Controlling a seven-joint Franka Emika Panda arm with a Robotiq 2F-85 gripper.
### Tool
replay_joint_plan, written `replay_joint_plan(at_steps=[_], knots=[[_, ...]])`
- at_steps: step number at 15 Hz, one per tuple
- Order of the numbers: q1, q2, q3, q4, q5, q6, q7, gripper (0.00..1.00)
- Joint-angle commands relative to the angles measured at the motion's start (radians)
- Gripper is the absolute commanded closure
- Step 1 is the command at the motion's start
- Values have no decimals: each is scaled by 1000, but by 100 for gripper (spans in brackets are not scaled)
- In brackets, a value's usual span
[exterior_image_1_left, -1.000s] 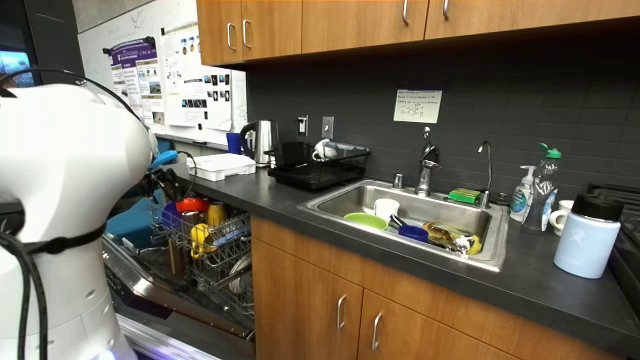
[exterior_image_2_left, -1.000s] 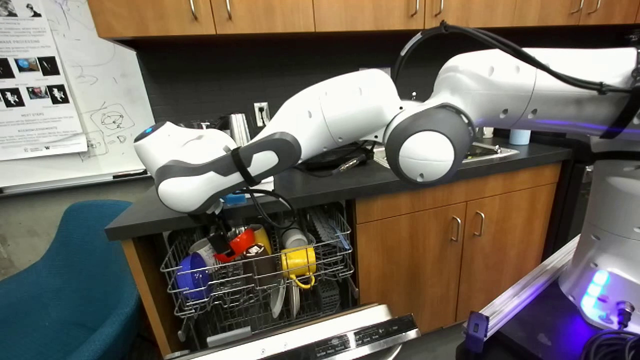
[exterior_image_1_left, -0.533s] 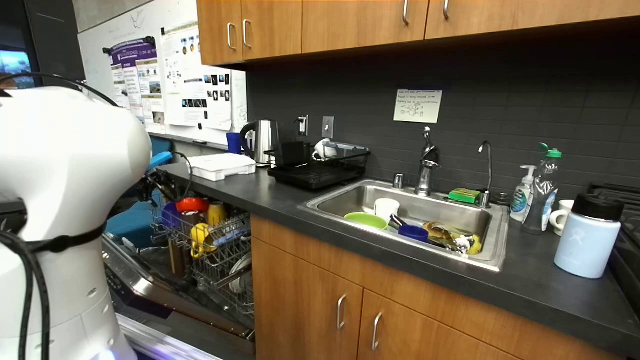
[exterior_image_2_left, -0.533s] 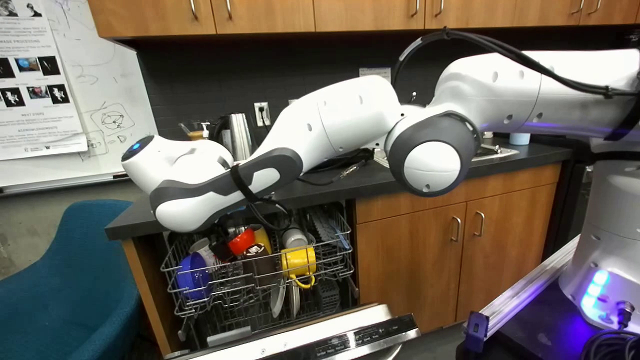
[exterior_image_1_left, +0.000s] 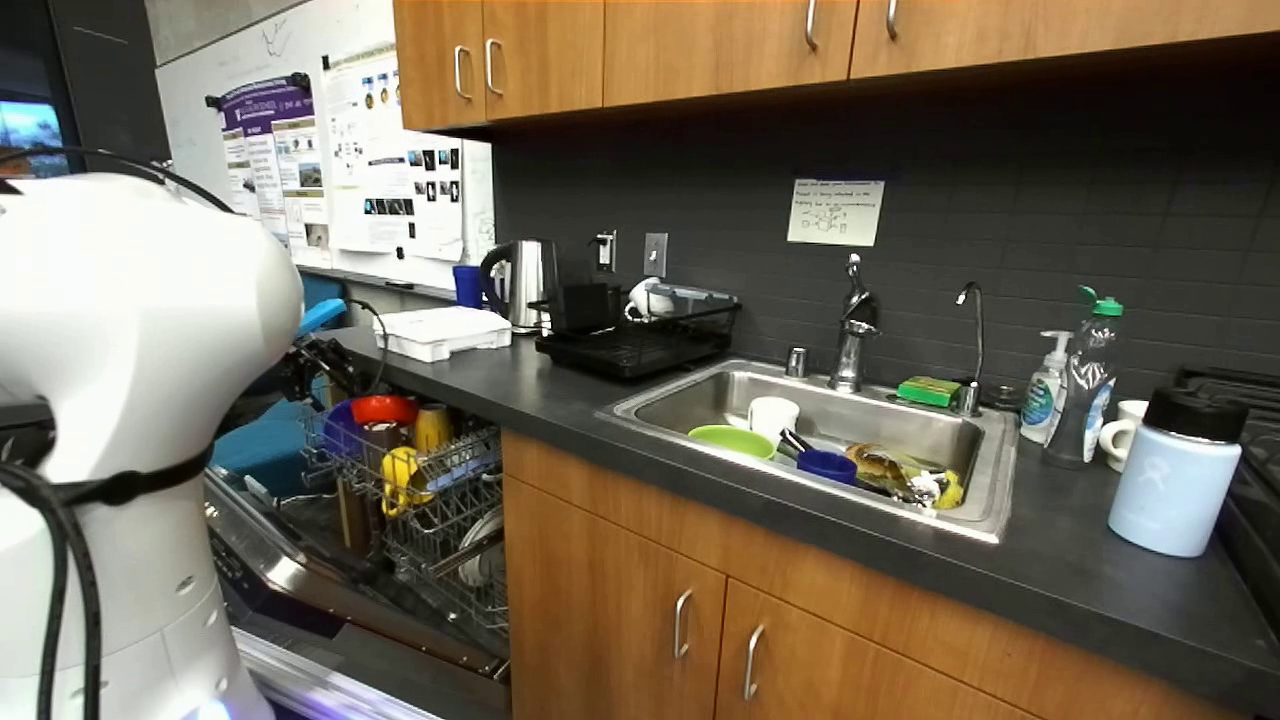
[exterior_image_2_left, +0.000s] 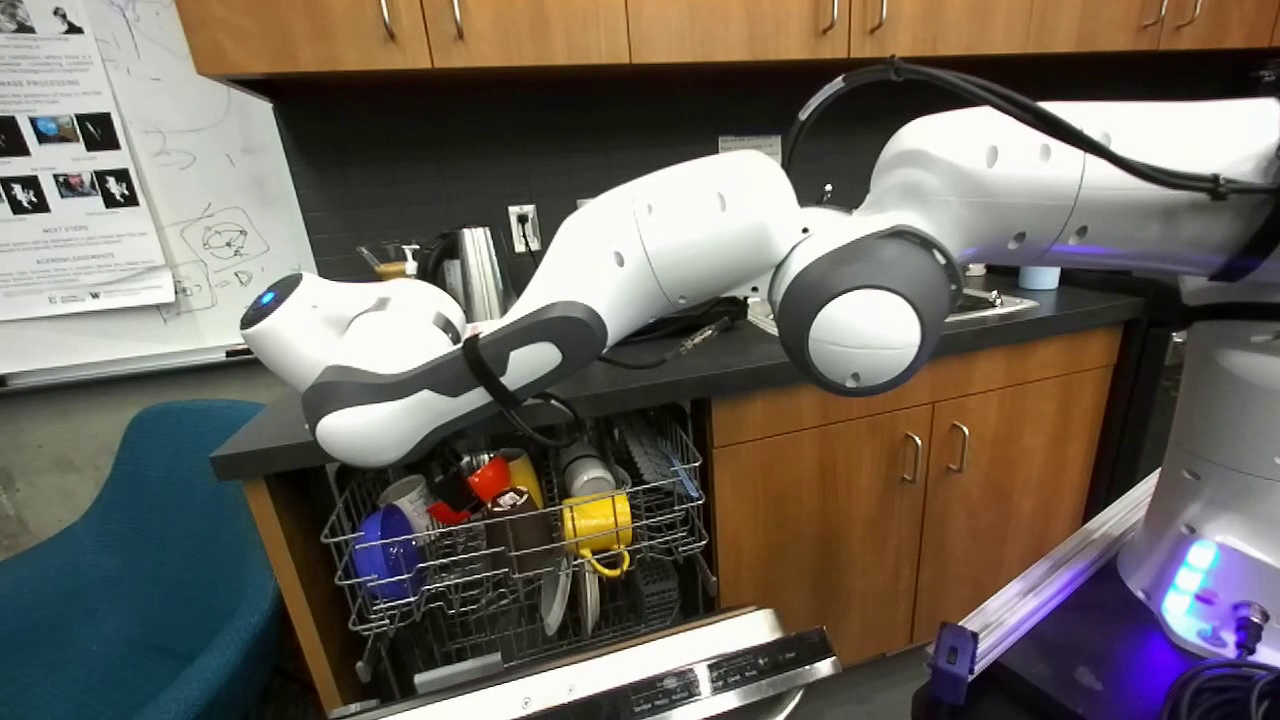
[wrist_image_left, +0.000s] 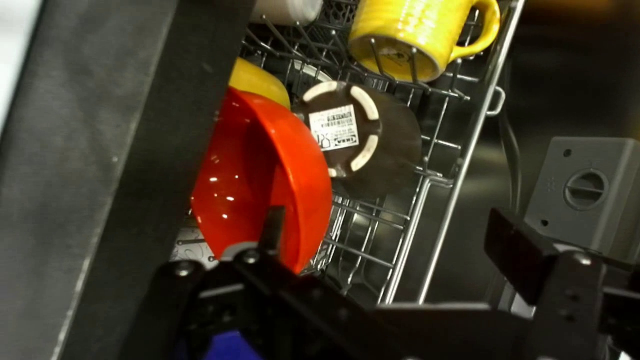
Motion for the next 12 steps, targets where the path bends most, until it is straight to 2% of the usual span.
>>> replay_joint_plan(at_steps=[1,12], knots=[[6,6,-19,11,-23,-22,-28,0],[28,12,-14,11,-16,-27,-25,0]])
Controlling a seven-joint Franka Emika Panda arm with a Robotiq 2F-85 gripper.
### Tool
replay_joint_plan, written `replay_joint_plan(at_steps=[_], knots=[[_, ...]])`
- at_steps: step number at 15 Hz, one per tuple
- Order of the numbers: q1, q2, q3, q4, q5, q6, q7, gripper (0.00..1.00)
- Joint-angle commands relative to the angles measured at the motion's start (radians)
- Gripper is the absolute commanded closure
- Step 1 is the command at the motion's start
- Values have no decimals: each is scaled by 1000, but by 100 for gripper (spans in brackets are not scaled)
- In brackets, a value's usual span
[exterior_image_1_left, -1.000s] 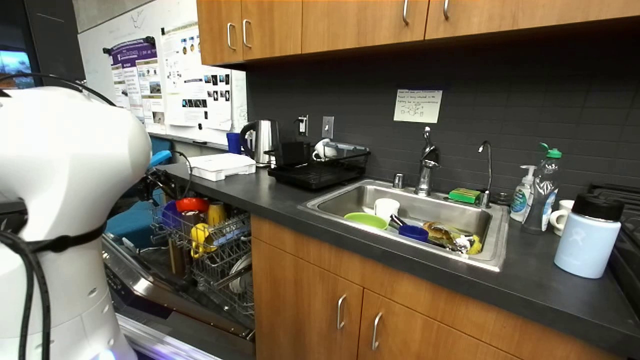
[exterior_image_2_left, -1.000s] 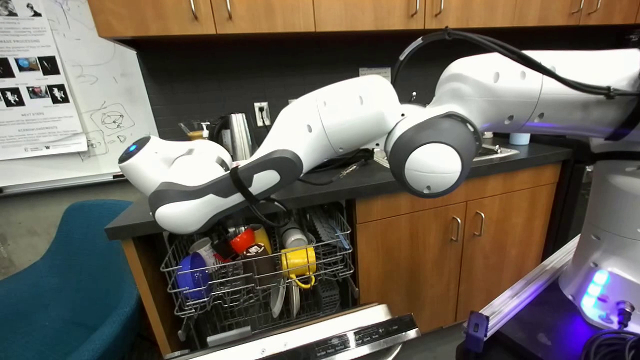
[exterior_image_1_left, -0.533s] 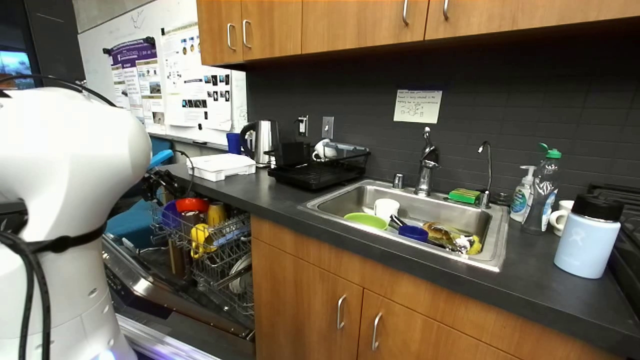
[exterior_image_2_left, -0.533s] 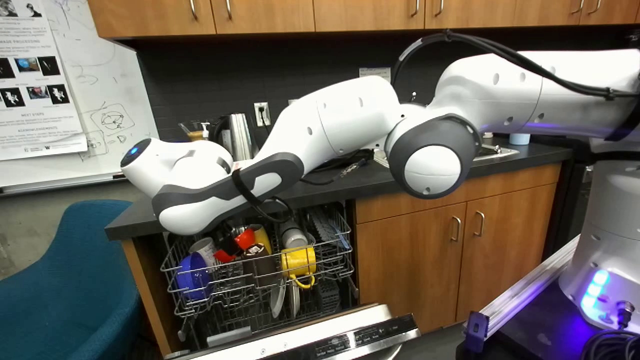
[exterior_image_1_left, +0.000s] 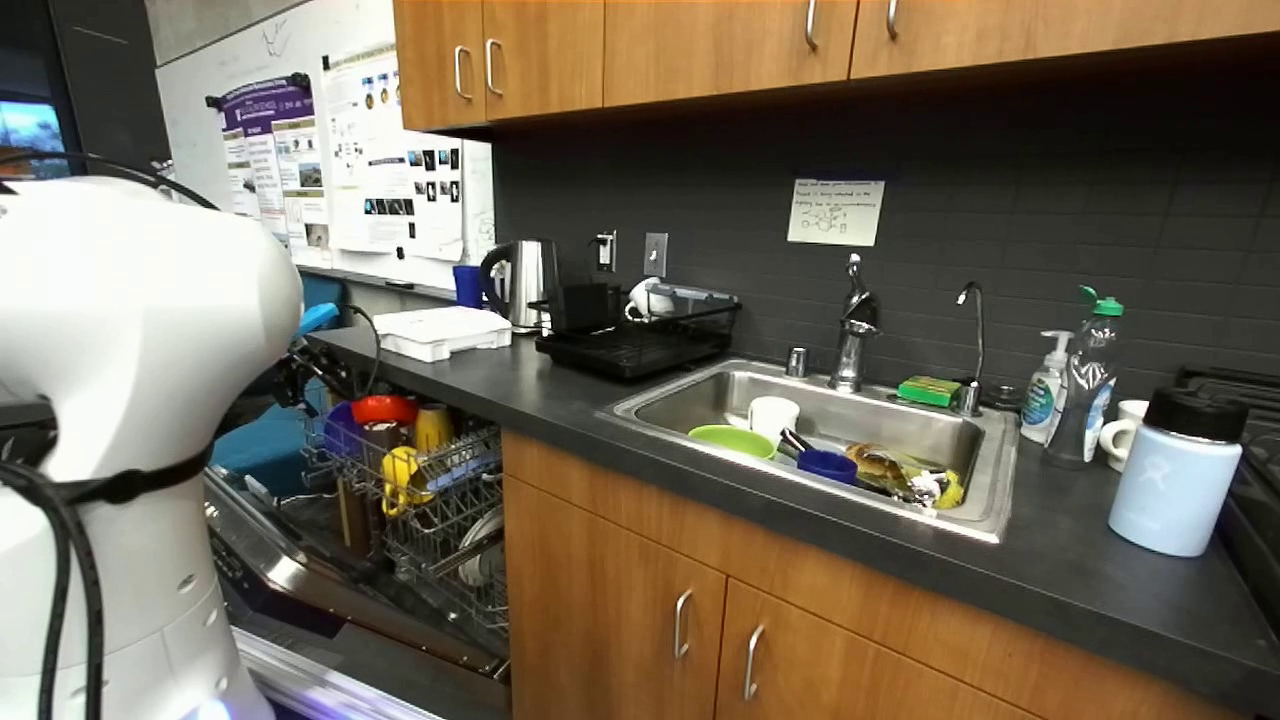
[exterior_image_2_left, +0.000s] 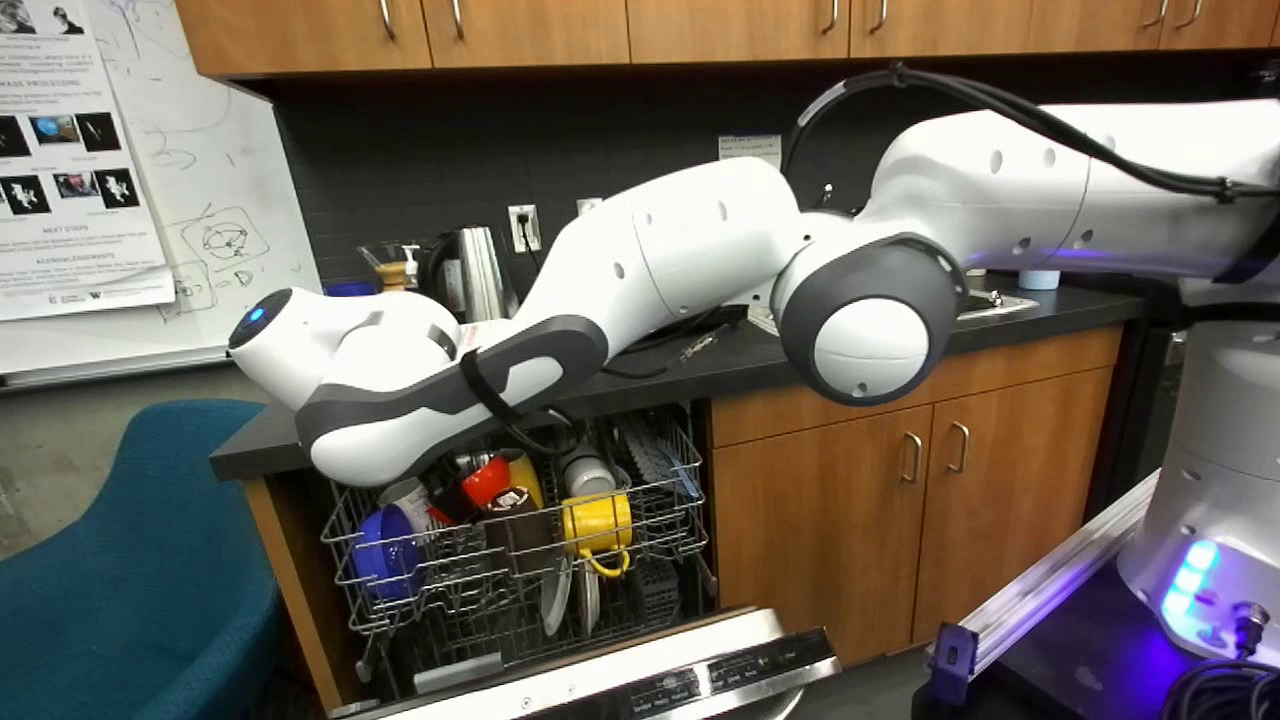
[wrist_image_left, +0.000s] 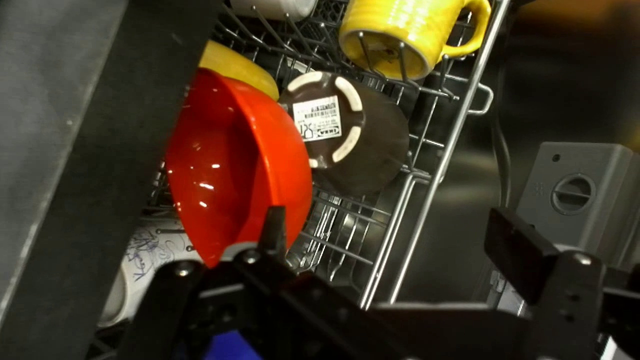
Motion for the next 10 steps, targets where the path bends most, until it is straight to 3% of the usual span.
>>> replay_joint_plan(at_steps=[1,10], knots=[[6,0,-11,11,-13,-23,-13,0],[16,0,-21,-15,-30,19,-11,0]])
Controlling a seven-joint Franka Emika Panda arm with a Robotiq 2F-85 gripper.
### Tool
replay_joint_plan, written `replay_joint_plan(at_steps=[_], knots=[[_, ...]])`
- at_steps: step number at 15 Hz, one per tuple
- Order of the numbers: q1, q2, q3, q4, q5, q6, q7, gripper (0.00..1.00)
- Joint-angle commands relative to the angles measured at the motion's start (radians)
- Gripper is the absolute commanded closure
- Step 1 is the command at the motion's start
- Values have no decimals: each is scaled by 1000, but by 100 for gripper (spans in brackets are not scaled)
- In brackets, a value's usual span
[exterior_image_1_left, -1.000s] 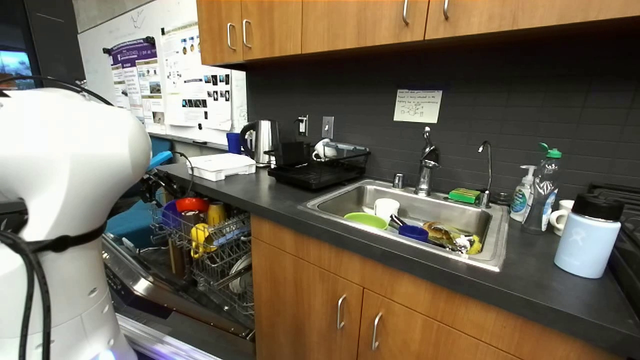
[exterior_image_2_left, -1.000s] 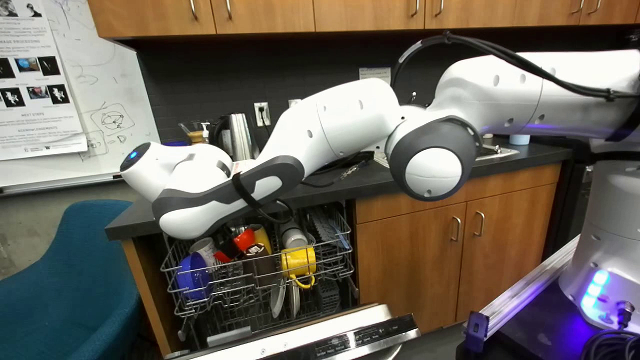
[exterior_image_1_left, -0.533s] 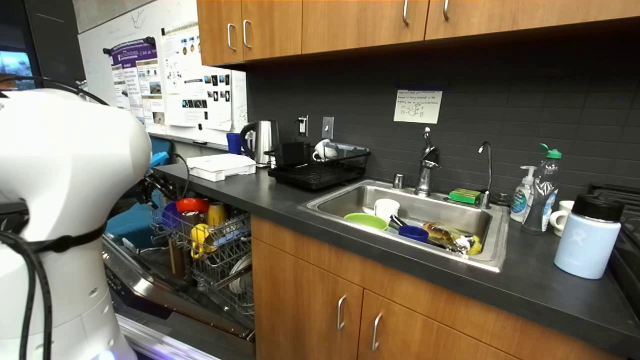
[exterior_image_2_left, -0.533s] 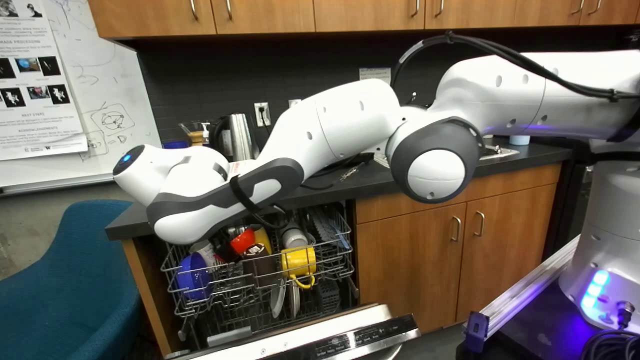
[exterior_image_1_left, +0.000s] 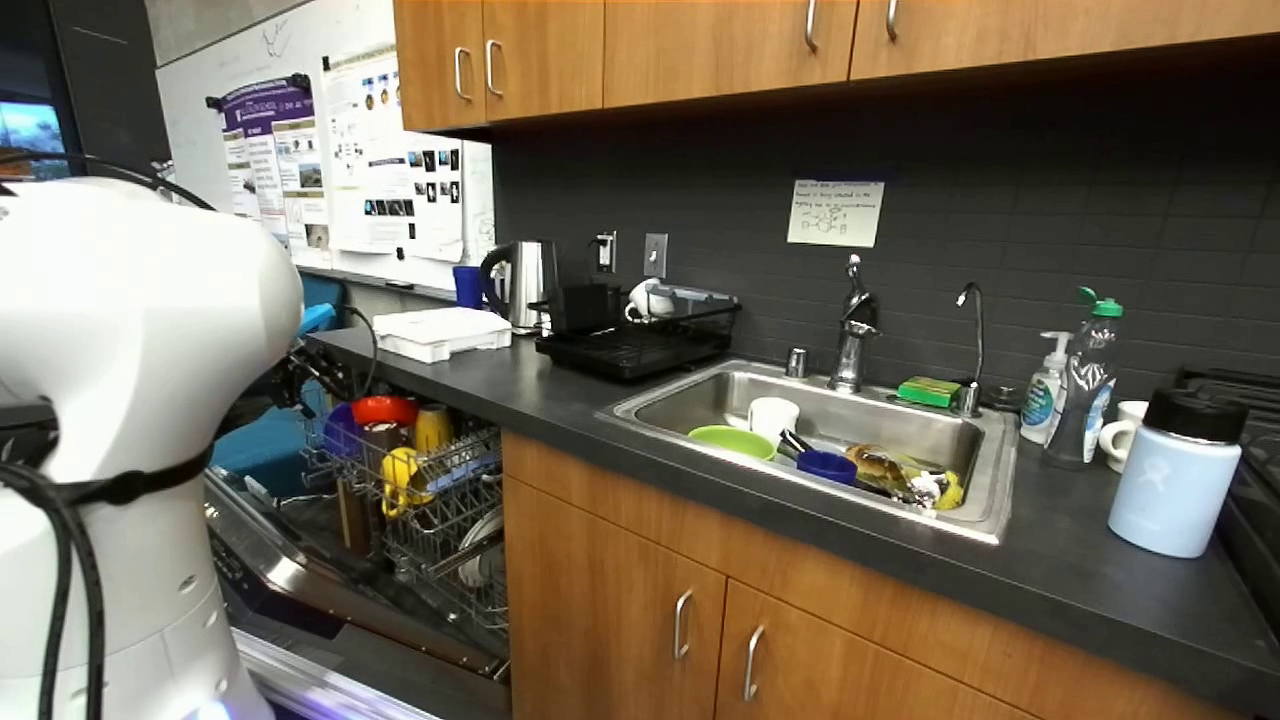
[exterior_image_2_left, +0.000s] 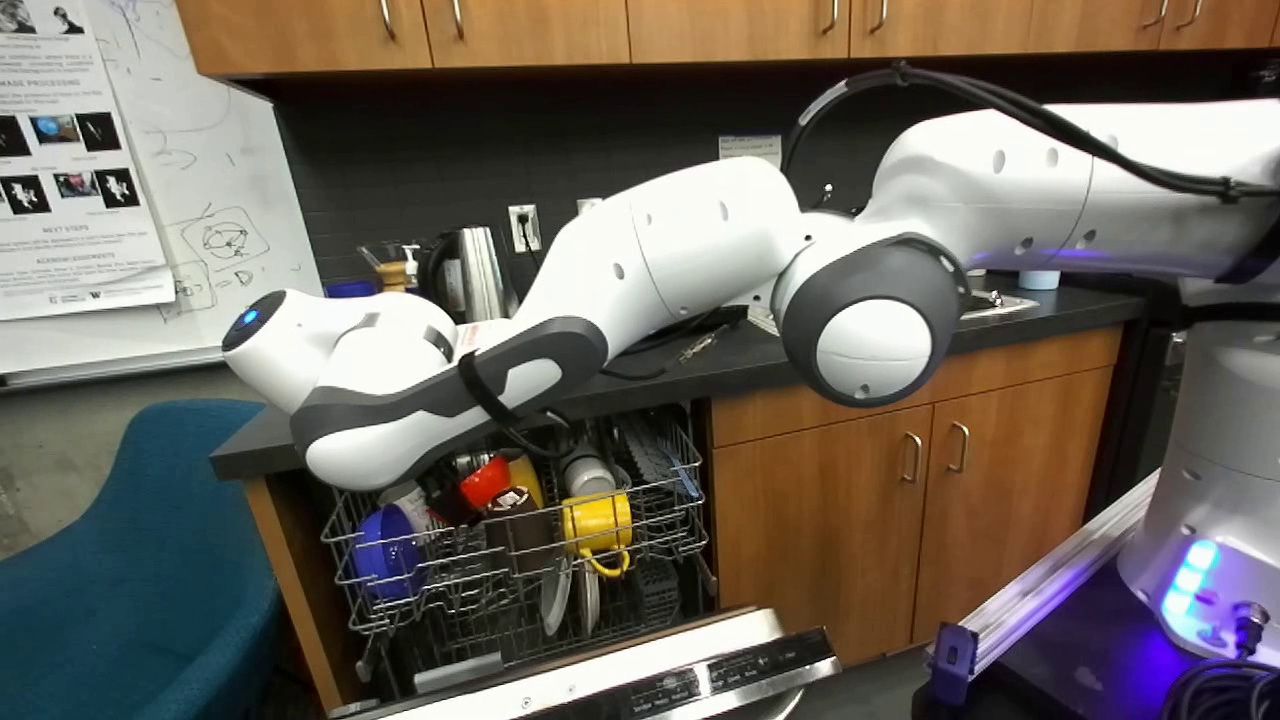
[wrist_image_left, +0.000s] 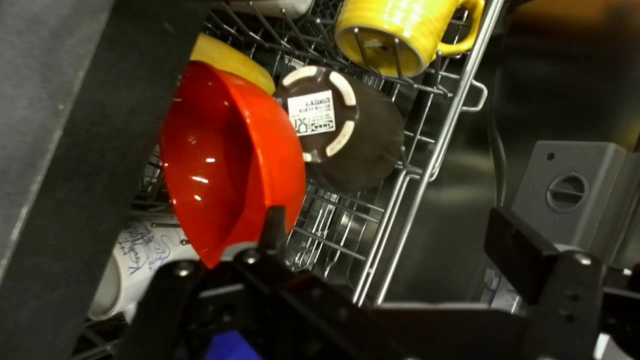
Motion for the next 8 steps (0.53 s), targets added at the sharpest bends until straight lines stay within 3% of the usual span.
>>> replay_joint_plan(at_steps=[1,8], knots=[[7,0,-20,-23,-37,39,-10,0],[-6,1,-26,-18,-70,66,-22,0]])
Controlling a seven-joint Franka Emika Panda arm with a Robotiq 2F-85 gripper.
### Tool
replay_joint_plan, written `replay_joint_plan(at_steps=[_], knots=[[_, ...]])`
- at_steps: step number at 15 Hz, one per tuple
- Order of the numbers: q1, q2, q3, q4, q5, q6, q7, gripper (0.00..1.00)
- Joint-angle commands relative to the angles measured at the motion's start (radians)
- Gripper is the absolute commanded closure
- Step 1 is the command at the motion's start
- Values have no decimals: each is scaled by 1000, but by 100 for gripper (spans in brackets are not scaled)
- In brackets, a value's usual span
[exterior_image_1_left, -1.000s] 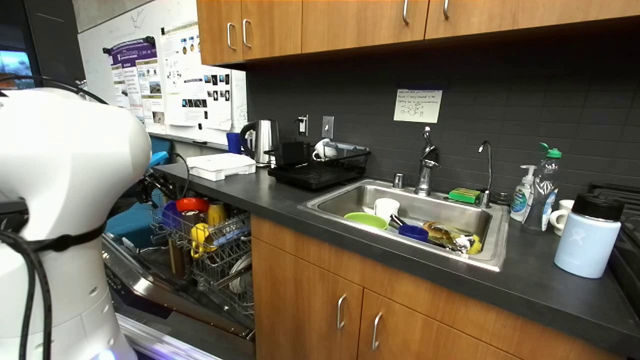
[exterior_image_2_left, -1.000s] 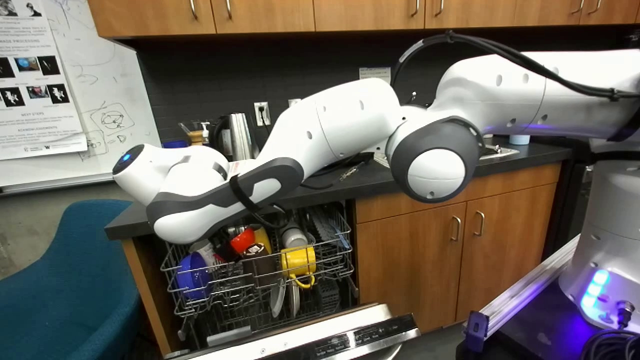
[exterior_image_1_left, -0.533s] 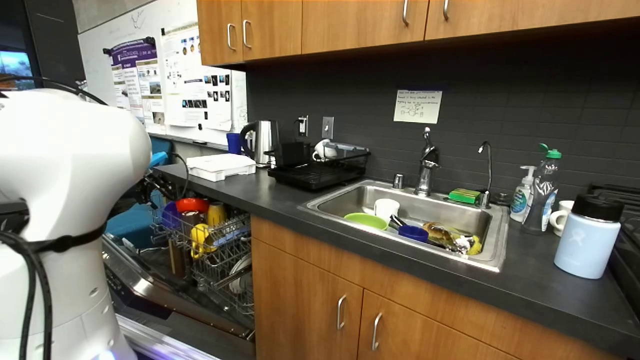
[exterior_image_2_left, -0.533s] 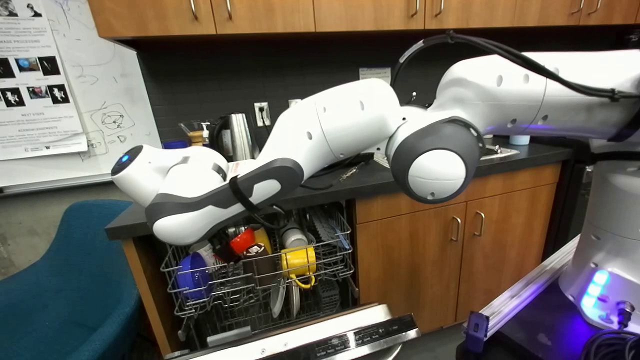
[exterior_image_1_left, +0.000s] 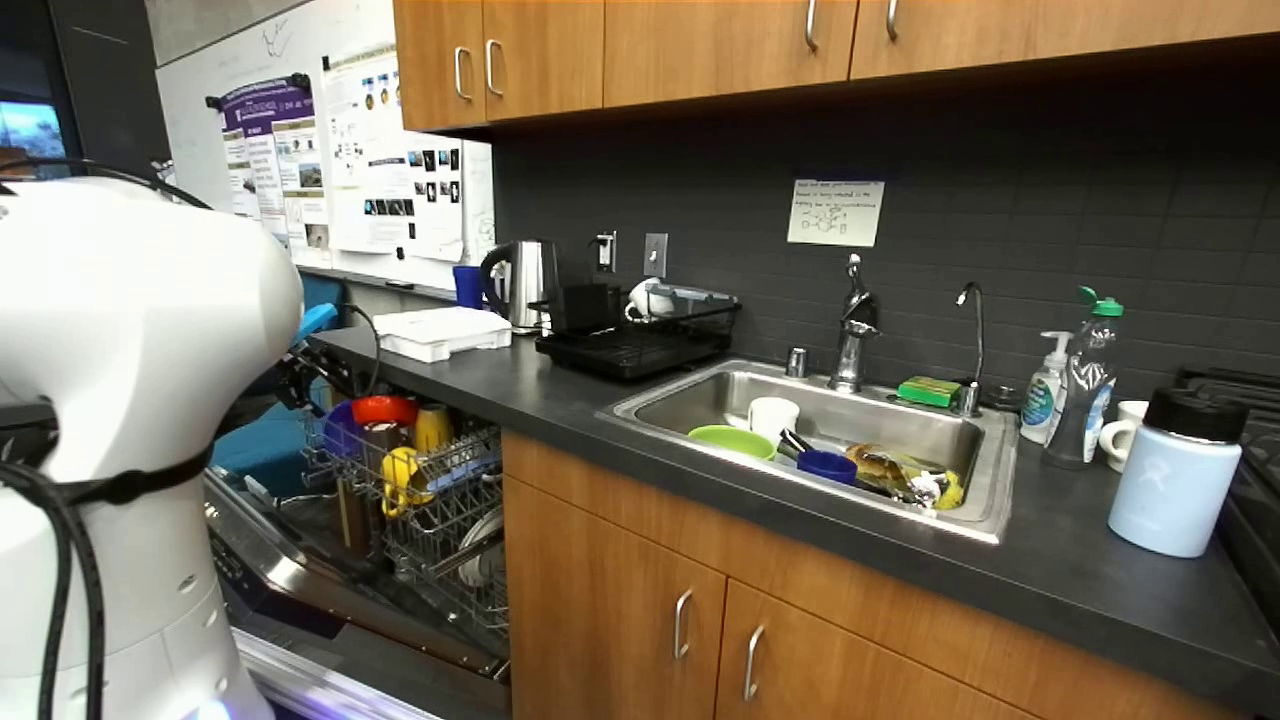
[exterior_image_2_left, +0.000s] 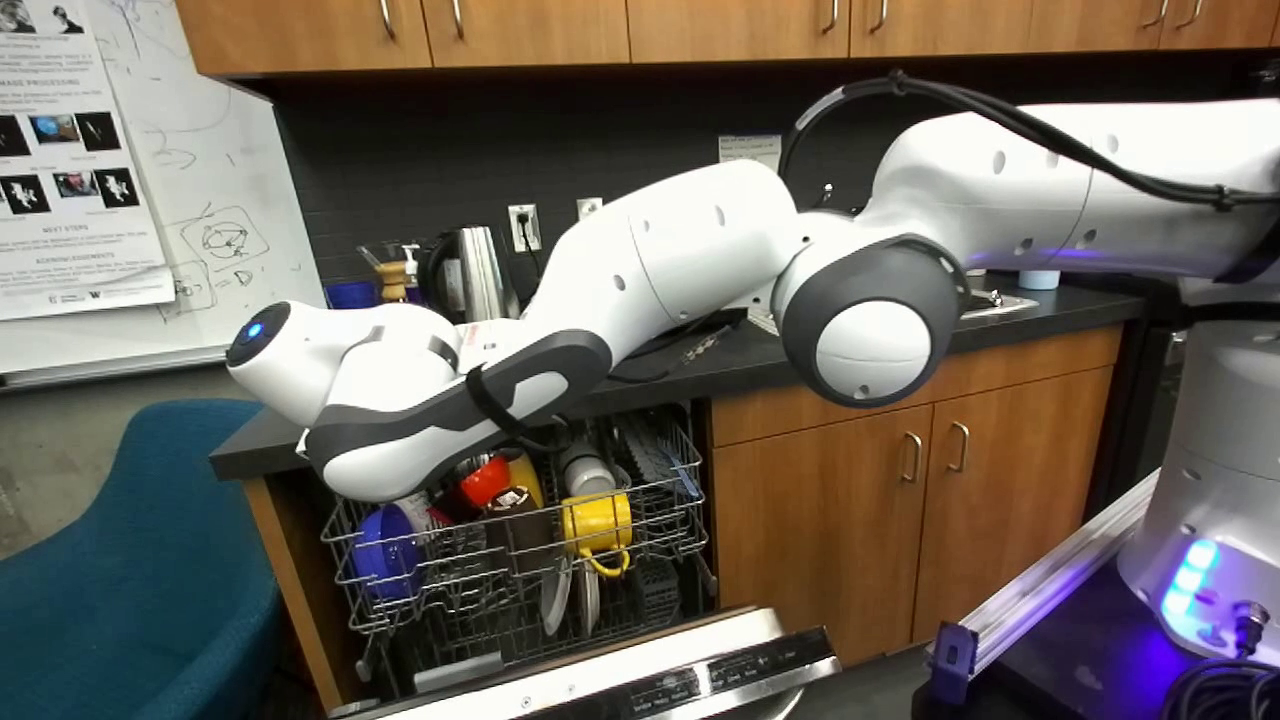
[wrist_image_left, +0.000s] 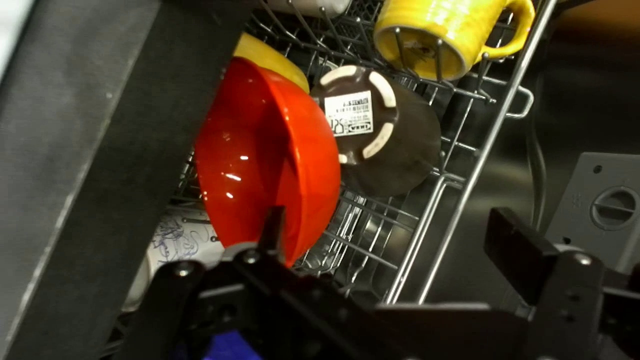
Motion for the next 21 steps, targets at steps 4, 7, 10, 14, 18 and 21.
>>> replay_joint_plan(at_steps=[4,7,10,14,18,21], knots=[[-11,0,-15,-14,-18,4,-24,0],[-7,0,-12,-40,-22,7,-21,0],[-2,1,-11,-63,-32,11,-35,0],[1,1,-16,-66,-60,7,-73,0],[1,1,-23,-67,-84,11,-101,0],[6,1,-21,-68,-87,14,-107,0]])
